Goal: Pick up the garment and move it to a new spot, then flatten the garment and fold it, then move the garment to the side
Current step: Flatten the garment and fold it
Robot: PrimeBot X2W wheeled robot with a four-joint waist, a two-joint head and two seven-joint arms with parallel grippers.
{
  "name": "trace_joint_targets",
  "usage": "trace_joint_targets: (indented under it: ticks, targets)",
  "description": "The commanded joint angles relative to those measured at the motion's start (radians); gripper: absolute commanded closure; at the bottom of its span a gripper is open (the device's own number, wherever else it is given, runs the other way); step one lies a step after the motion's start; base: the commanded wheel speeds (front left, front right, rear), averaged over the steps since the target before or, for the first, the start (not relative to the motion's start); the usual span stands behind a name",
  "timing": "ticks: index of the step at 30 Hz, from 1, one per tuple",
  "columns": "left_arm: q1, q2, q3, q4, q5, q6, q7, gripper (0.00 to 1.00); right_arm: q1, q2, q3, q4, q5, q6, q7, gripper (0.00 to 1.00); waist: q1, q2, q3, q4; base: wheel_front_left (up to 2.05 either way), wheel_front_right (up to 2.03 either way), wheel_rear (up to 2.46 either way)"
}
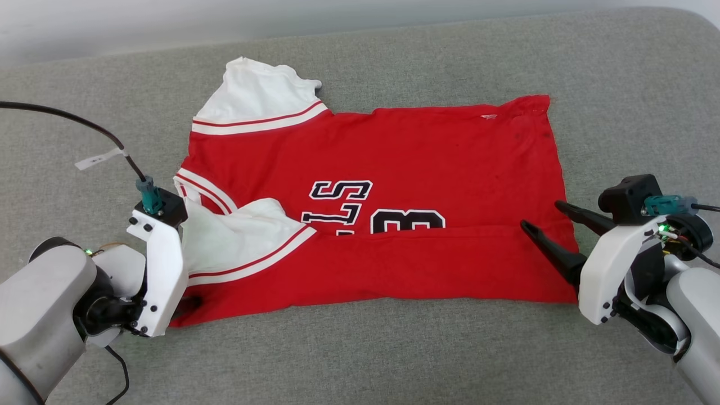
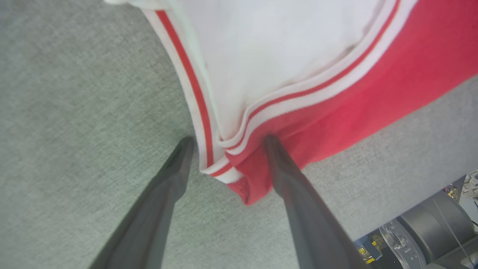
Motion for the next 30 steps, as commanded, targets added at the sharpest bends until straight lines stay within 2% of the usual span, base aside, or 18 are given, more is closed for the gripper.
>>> trace_joint_targets:
  ticks: [1,2,3,4,9,13,18,19,23,27,30]
  targets:
    - [0.035,-0.019,-0.026,0.02,-0.001,-0.004,0.01,0.0,-0.015,0.008,0.0,0.001,0.001,0.0,-0.005,0.0,0.0001,0.0,0.004,-0.005,0.0,0.0,0.0]
    - [0.039,-0.022,-0.033,0.025,0.0,-0.007,0.008,0.07,-0.018,0.007,-0.001,0.002,0.001,0.0,-0.008,0.0,0.0001,0.0,0.005,-0.006,0.0,0.0,0.0]
    - [0.041,-0.025,-0.037,0.031,0.003,-0.009,0.003,0.61,-0.023,0.006,-0.001,0.003,0.0,0.0,-0.008,0.0,0.0001,0.0,0.005,-0.007,0.0,0.0,0.0]
    - [0.044,-0.028,-0.039,0.035,-0.001,-0.009,0.002,1.0,-0.027,0.004,0.0,0.003,-0.002,0.0,-0.009,0.0,0.0001,0.0,0.003,-0.008,0.0,0.0,0.0]
    - [0.033,-0.022,-0.028,0.03,-0.009,-0.017,-0.026,1.0,-0.061,-0.032,-0.01,-0.011,-0.007,0.0,0.009,0.0,0.0001,0.0,-0.018,-0.004,0.0,0.0,0.0]
    - [0.014,-0.008,-0.017,-0.005,-0.003,-0.025,-0.054,1.0,-0.098,-0.088,0.004,-0.041,-0.003,0.0,0.072,0.0,0.0001,0.0,-0.041,0.002,0.0,0.0,0.0]
    - [0.001,0.007,-0.009,-0.058,-0.002,-0.027,-0.074,1.0,-0.14,-0.171,0.052,-0.079,0.045,0.0,0.264,0.0,0.0001,0.0,-0.059,0.011,0.0,0.0,0.0]
    - [0.001,0.007,-0.009,-0.058,-0.002,-0.027,-0.074,1.0,-0.14,-0.171,0.052,-0.079,0.045,0.0,0.264,0.0,0.0001,0.0,-0.059,0.011,0.0,0.0,0.0]
    - [0.0,0.014,-0.008,-0.097,0.003,-0.022,-0.08,1.0,-0.155,-0.226,0.11,-0.107,0.128,-0.001,0.473,0.0,0.0001,0.0,-0.059,0.017,0.0,0.0,0.0]
    - [-0.008,0.016,-0.009,-0.131,0.01,-0.015,-0.079,1.0,-0.15,-0.225,0.141,-0.086,0.185,0.0,0.578,0.0,0.0001,0.0,-0.045,0.027,0.0,0.0,0.0]
    - [-0.014,0.009,-0.007,-0.147,0.017,-0.008,-0.082,1.0,-0.136,-0.189,0.141,-0.041,0.213,0.0,0.599,0.0,0.0001,0.0,-0.029,0.037,0.0,0.0,0.0]
